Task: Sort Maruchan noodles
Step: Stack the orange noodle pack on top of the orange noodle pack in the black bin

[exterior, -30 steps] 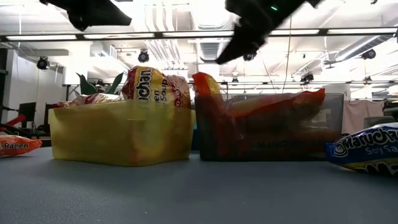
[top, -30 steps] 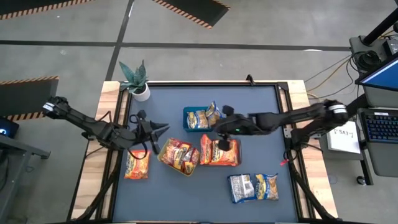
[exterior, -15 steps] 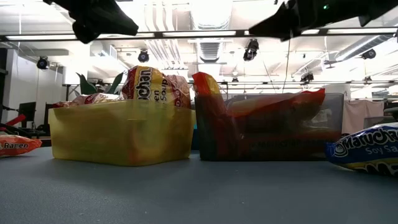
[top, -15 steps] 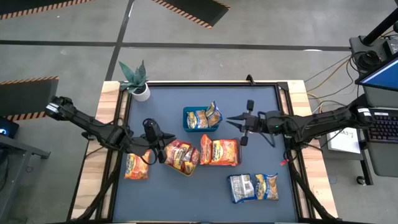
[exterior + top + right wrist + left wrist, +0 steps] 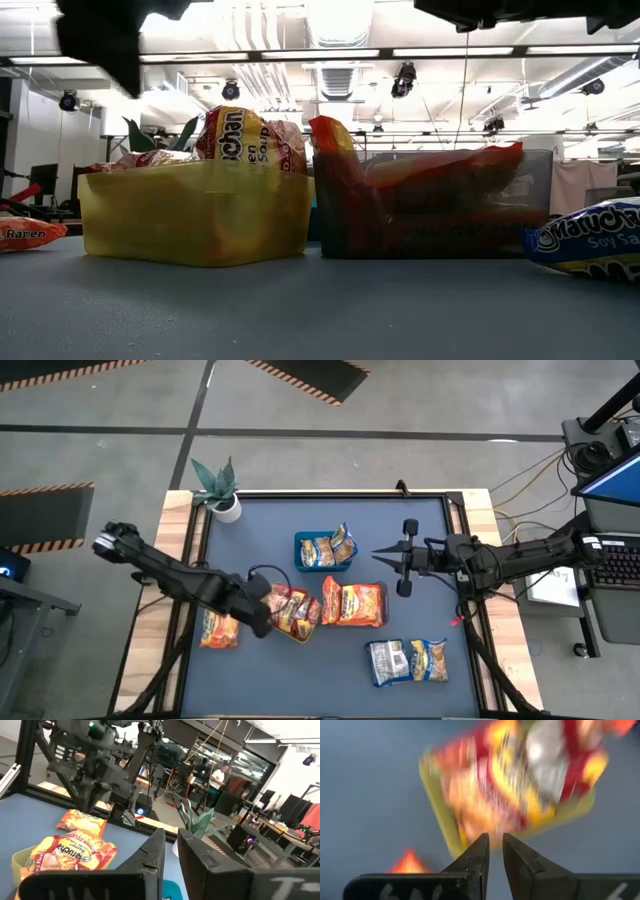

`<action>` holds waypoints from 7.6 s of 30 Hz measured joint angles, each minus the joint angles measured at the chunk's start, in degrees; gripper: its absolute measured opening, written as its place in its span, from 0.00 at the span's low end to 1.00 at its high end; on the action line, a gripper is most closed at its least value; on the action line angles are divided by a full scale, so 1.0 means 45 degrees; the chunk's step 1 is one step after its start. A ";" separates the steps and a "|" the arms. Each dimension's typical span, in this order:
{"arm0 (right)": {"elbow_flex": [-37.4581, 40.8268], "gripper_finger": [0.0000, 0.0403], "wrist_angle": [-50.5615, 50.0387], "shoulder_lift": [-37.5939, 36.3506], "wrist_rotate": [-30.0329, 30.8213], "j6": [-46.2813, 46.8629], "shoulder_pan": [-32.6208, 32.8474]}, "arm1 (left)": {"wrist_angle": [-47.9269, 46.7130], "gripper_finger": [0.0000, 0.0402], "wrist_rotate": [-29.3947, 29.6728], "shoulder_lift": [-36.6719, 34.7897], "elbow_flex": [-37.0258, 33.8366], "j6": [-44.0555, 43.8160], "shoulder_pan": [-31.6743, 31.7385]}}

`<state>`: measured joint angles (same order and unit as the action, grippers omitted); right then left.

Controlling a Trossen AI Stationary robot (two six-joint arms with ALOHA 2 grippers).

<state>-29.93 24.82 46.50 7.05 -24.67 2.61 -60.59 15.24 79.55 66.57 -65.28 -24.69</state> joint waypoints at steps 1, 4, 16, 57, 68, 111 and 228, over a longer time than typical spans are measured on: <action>0.0000 0.11 0.0002 -0.0001 0.0000 0.0001 0.0000 | -0.0511 0.09 -0.0637 0.0272 0.0262 -0.0469 -0.0080; 0.0000 0.11 -0.0012 0.0023 0.0000 0.0001 0.0000 | -0.2058 0.09 -0.1969 0.1018 0.1021 -0.1771 -0.0534; -0.0003 0.11 -0.0014 0.0087 0.0000 0.0001 0.0000 | -0.3126 0.36 -0.3252 0.3107 0.1634 -0.8488 -0.3065; -0.0015 0.11 -0.0033 0.0092 0.0000 -0.0208 0.0000 | -0.1930 0.45 -0.2425 0.6057 -0.0571 -0.9378 -0.3904; -0.0015 0.11 -0.0033 0.0092 0.0000 -0.0213 0.0000 | -0.2064 0.17 -0.2714 0.5975 -0.0478 -0.9336 -0.3964; -0.0015 0.11 -0.0014 0.0092 0.0094 -0.0008 -0.0001 | 0.0919 0.28 -0.0264 0.4283 0.1679 0.2196 -0.4584; -1.4139 0.58 -0.5995 1.7941 0.1775 2.0957 0.5163 | 0.7380 0.00 0.6063 0.5460 -0.4045 0.0099 -1.0102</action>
<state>-93.56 -2.16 127.24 15.04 69.64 25.85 -27.38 42.52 104.12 48.37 -64.83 -70.14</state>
